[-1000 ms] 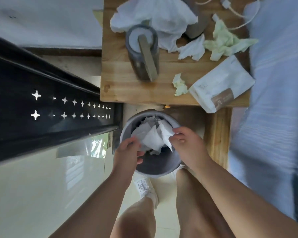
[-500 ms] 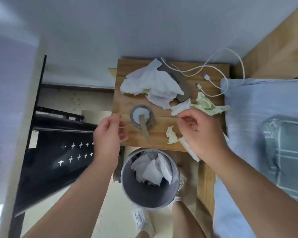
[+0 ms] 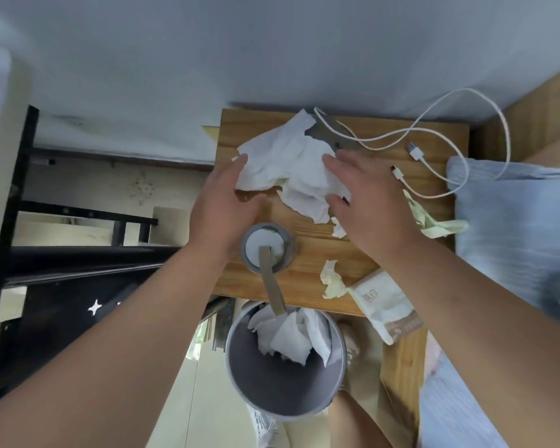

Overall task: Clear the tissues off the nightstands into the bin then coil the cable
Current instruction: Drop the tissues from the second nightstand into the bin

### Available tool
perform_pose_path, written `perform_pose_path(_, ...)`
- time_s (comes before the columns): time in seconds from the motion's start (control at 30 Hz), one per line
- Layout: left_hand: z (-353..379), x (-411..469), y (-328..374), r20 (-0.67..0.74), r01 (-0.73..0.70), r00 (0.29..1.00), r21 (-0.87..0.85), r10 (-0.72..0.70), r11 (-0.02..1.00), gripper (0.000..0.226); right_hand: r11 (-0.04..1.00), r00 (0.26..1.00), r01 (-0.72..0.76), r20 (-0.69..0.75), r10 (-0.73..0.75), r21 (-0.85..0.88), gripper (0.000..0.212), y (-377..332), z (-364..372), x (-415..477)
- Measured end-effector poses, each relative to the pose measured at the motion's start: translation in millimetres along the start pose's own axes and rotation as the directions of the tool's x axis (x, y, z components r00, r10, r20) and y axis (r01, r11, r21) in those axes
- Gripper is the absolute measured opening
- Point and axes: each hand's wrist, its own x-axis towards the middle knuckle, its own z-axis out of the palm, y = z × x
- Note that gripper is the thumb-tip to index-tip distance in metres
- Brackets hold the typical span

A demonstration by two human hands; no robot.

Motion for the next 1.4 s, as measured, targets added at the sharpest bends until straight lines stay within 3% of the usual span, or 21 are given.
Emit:
perform_pose_path(0.1, 7, 3, -5, 0.030, -0.005, 1.000, 0.010, 0.005, 1.000, 0.064, 1.000, 1.000, -0.002, -0.008, 0.003, 0.014, 0.046, -1, 3, 2)
perform_pose_path(0.2, 3, 5, 0, -0.038, 0.000, 0.999, -0.030, -0.001, 1.000, 0.038, 0.995, 0.996, -0.047, -0.078, 0.054, 0.091, 0.032, -1, -1, 3)
perform_pose_path(0.33, -11, -5, 13, -0.077, 0.014, 0.997, -0.218, -0.032, 0.976, 0.020, 0.960, 0.967, -0.147, -0.172, 0.190, 0.237, 0.022, -2, -16, -5)
perform_pose_path(0.57, -43, -39, 28, -0.172, -0.020, 0.984, -0.393, -0.052, 0.919, 0.017, 0.734, 0.856, -0.260, -0.202, 0.476, 0.628, 0.015, -10, -51, -31)
perform_pose_path(0.87, -62, -96, 27, -0.230, -0.007, 0.963, -0.537, -0.138, 0.843, 0.028, 0.541, 0.802, -0.171, -0.202, 0.562, 0.824, 0.014, -37, -81, -95)
perform_pose_path(1.2, -44, -217, -38, -0.196, 0.141, 0.932, -0.578, -0.305, 0.804, 0.015, 0.544, 0.772, -0.233, -0.187, 0.607, 0.806, 0.010, -58, -51, -228)
perform_pose_path(1.4, -21, -283, -94, -0.105, 0.297, 0.910, -0.511, -0.401, 0.807, 0.017, 0.572, 0.773, -0.422, -0.049, 0.632, 0.704, 0.016, -71, 9, -291)
